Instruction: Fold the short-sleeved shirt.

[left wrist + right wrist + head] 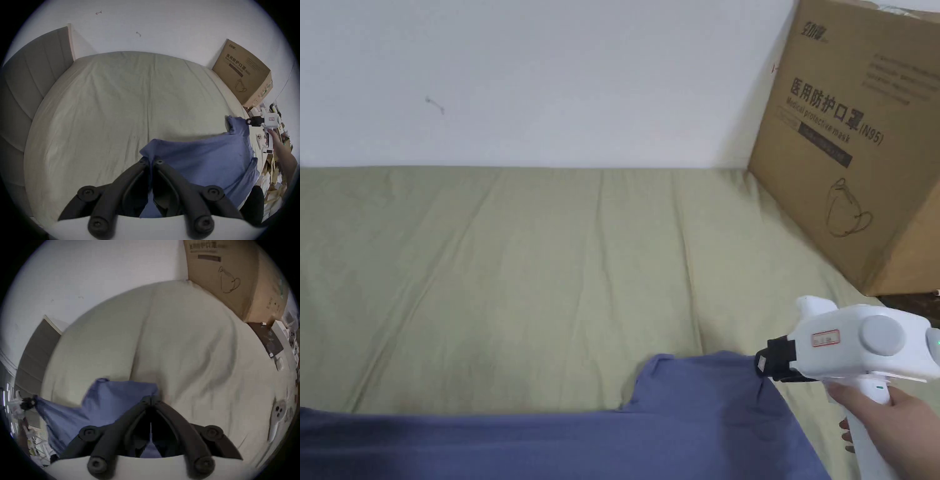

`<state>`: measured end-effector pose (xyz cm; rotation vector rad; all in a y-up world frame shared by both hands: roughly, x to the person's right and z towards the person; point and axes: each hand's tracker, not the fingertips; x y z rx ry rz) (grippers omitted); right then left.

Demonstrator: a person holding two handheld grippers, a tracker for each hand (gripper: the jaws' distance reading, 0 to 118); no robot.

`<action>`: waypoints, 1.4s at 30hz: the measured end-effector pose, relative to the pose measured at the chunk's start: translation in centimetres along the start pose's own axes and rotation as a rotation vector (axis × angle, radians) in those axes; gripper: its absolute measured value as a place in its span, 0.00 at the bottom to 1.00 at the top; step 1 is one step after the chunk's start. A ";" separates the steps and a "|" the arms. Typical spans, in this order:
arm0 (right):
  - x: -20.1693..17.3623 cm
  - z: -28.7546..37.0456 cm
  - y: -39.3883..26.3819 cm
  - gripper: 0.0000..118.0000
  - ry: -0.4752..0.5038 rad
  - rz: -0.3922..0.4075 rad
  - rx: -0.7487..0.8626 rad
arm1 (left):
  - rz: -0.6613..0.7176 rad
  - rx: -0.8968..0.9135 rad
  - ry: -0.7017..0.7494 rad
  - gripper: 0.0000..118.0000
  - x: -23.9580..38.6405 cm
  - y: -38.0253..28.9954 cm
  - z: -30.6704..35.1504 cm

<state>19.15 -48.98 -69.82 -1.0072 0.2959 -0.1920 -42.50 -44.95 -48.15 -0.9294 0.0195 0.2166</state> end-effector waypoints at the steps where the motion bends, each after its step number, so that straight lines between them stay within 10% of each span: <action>1: 0.2 1.5 -0.2 0.00 0.025 -0.019 0.025 | 0.008 0.010 -0.003 0.02 0.0 -0.2 0.8; 14: 0.8 22.1 -13.8 0.00 0.136 -0.102 0.146 | 0.019 0.068 -0.050 0.02 0.5 -8.0 11.8; 26: 5.1 17.9 -28.2 0.00 0.017 -0.192 -0.088 | 0.100 -0.127 -0.067 0.03 -0.1 -21.2 10.5; 27: 5.4 17.2 -28.3 0.03 0.004 -0.195 -0.095 | 0.111 -0.131 -0.073 0.06 -0.1 -21.4 10.4; 31: 3.6 18.2 -27.5 0.94 -0.044 -0.114 0.016 | 0.129 -0.110 -0.049 0.86 0.2 -21.5 11.2; 39: -7.5 21.1 -22.5 0.96 -0.091 0.044 0.244 | 0.113 0.130 0.038 0.98 6.1 -16.9 13.7; 42: -11.4 19.8 -21.9 0.93 -0.127 0.092 0.263 | 0.037 0.193 0.145 0.81 9.7 -15.6 13.3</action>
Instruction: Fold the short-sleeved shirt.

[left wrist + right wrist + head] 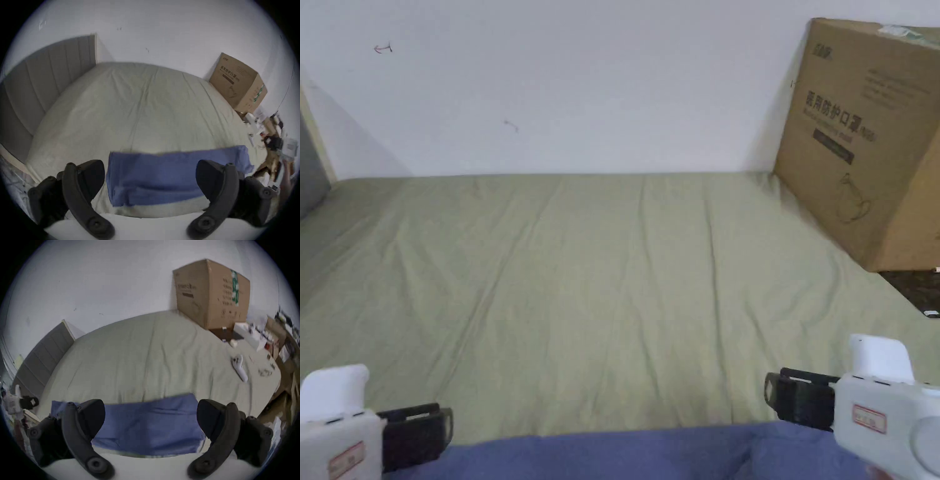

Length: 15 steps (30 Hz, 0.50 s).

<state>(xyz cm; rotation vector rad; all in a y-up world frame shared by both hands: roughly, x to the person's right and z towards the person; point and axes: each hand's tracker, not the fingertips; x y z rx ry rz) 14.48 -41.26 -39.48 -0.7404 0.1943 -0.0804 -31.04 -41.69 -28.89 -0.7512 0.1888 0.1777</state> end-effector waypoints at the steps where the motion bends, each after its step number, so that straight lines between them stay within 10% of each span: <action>1: -1.3 -0.6 -0.1 0.85 0.005 0.013 0.022 | -0.019 0.035 -0.004 0.56 1.0 0.2 -0.1; 4: -3.6 -1.9 -0.1 0.71 0.015 0.046 0.019 | -0.050 0.030 -0.009 0.34 3.0 0.3 -1.6; 5: -4.4 -2.5 -0.2 0.46 0.013 0.054 0.011 | -0.064 0.024 -0.001 0.14 3.8 0.2 -2.1; 7: -5.6 -3.3 -0.5 0.07 -0.035 0.101 -0.020 | -0.080 0.045 0.031 0.03 4.7 -0.3 -2.5; 15: -7.3 -3.7 -0.5 0.03 0.009 0.130 -0.002 | -0.066 0.050 -0.017 0.02 2.5 0.1 -2.9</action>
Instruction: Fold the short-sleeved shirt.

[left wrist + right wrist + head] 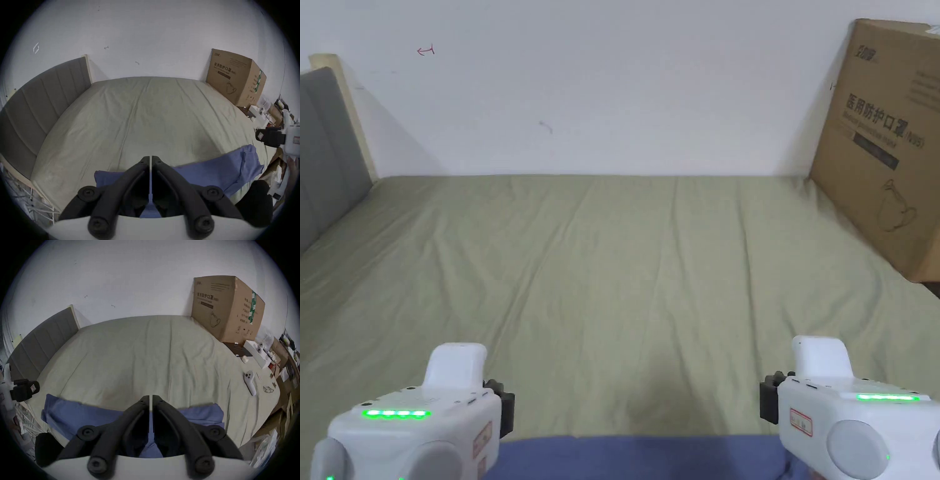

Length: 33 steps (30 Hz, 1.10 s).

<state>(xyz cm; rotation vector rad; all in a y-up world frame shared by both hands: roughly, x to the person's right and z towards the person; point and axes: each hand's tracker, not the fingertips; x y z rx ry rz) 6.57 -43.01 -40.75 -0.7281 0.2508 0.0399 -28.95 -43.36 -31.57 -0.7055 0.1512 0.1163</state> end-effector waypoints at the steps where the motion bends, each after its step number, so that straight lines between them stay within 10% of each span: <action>1: -0.1 -0.1 0.2 0.03 0.027 0.005 -0.010 | 0.044 -0.022 -0.077 0.02 -2.0 0.2 0.1; 10: -1.5 -0.2 0.2 0.03 0.079 0.062 -0.088 | 0.578 -0.215 -0.714 0.07 -20.4 -4.4 -3.4; 16: -2.3 -0.6 0.3 0.03 0.050 0.106 -0.128 | 0.680 -0.267 -0.696 1.00 -24.1 -8.7 -6.3; 27: -3.8 -2.2 -0.2 0.03 -0.022 0.215 -0.207 | 0.812 -0.384 -1.006 1.00 -20.3 -11.2 -12.5; 29: -4.2 -2.3 0.0 0.03 -0.017 0.226 -0.211 | 0.738 -0.433 -0.940 0.71 -21.7 -11.3 -14.7; 31: -4.5 -2.5 0.1 0.03 -0.008 0.232 -0.210 | 0.656 -0.539 -0.708 0.07 -21.5 -11.4 -16.2; 33: -4.8 -2.6 0.3 0.03 0.006 0.235 -0.209 | 0.693 -0.542 -0.762 0.07 -20.1 -10.9 -15.4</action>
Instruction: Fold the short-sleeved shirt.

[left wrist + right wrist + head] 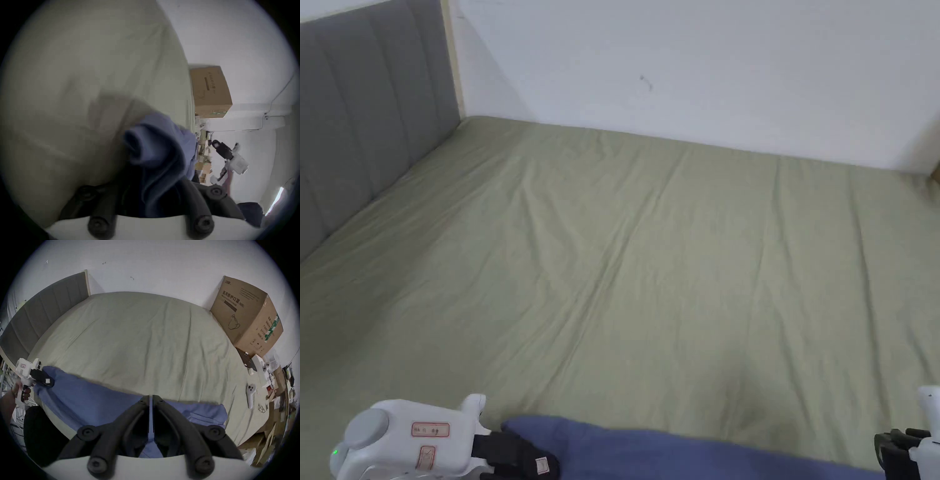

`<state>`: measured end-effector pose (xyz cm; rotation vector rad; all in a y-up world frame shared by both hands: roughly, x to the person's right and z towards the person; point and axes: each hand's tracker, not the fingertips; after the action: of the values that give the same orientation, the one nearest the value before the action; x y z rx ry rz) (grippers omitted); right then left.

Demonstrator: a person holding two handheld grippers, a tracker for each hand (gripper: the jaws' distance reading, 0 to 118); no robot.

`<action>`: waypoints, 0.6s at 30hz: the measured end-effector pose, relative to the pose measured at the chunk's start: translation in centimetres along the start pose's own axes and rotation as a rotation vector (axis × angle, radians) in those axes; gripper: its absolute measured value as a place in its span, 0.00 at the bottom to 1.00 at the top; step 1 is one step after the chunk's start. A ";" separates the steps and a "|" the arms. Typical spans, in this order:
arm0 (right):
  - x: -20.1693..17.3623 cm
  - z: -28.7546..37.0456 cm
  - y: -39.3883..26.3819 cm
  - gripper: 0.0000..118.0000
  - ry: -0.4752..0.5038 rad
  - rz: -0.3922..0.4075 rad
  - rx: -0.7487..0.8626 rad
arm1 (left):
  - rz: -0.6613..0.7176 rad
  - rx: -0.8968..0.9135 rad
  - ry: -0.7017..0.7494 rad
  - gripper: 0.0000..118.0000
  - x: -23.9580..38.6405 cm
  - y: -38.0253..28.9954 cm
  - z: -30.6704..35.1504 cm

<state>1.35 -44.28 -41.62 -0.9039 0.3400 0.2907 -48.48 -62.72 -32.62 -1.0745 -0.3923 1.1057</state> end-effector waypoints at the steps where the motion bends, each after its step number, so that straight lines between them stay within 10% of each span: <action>1: -0.2 0.0 0.1 0.03 0.006 0.001 -0.001 | -0.079 0.016 0.060 0.07 1.2 -0.1 0.1; 8: 0.2 0.7 -0.1 0.03 0.033 0.010 0.012 | -0.363 0.201 0.408 0.07 8.2 -2.2 4.4; 13: 1.4 1.3 -0.8 0.03 0.043 -0.015 0.030 | -0.532 0.272 0.972 0.07 11.2 -2.8 6.6; 18: 3.1 2.0 -1.8 0.03 0.065 -0.080 0.045 | -0.457 0.272 0.745 0.07 15.1 -4.0 6.0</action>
<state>5.17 -43.44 -40.43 -0.8819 0.3682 0.1801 -43.99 -46.85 -29.88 -1.0067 0.1101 0.2947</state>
